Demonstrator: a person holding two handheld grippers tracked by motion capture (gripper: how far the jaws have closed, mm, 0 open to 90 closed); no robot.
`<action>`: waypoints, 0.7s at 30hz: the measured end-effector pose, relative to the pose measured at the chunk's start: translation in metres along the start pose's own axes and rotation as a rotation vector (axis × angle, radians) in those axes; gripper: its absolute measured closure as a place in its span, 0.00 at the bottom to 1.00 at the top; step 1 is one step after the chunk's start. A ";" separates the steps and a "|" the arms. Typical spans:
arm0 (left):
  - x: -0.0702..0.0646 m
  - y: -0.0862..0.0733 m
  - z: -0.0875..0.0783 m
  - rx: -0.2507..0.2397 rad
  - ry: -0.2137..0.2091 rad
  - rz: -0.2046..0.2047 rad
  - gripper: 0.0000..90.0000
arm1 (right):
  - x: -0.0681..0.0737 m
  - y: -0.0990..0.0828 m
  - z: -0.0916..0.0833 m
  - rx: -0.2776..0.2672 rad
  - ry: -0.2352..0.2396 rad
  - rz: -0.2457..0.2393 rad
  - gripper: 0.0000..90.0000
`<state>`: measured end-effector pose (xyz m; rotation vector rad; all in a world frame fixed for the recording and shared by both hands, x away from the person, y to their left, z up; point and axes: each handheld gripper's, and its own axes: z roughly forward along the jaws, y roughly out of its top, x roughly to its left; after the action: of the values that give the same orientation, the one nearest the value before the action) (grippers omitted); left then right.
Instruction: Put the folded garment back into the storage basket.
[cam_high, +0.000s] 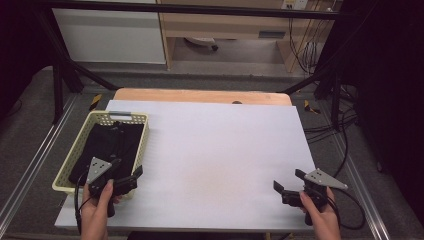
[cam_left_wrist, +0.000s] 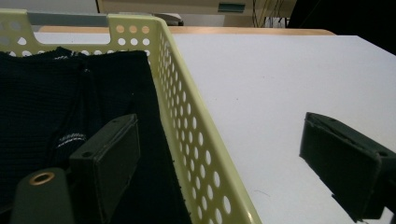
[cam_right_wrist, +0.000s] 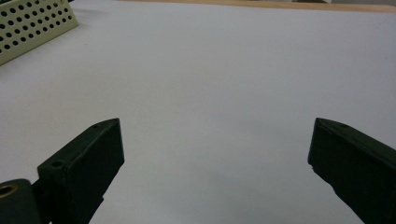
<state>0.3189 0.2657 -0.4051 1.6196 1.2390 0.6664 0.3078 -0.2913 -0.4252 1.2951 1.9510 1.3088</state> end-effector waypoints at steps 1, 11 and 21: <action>0.000 0.000 0.000 0.002 0.000 0.001 0.13 | 0.001 -0.001 0.001 0.003 0.003 0.001 0.04; 0.000 0.000 0.000 0.002 -0.006 0.001 0.13 | 0.011 -0.006 0.010 0.039 0.039 -0.025 0.04; -0.003 0.002 -0.001 0.004 -0.042 0.009 0.12 | 0.024 -0.007 0.030 0.067 0.044 -0.052 0.05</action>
<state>0.3178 0.2636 -0.4026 1.6357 1.2040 0.6321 0.3170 -0.2573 -0.4420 1.2473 2.0606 1.2671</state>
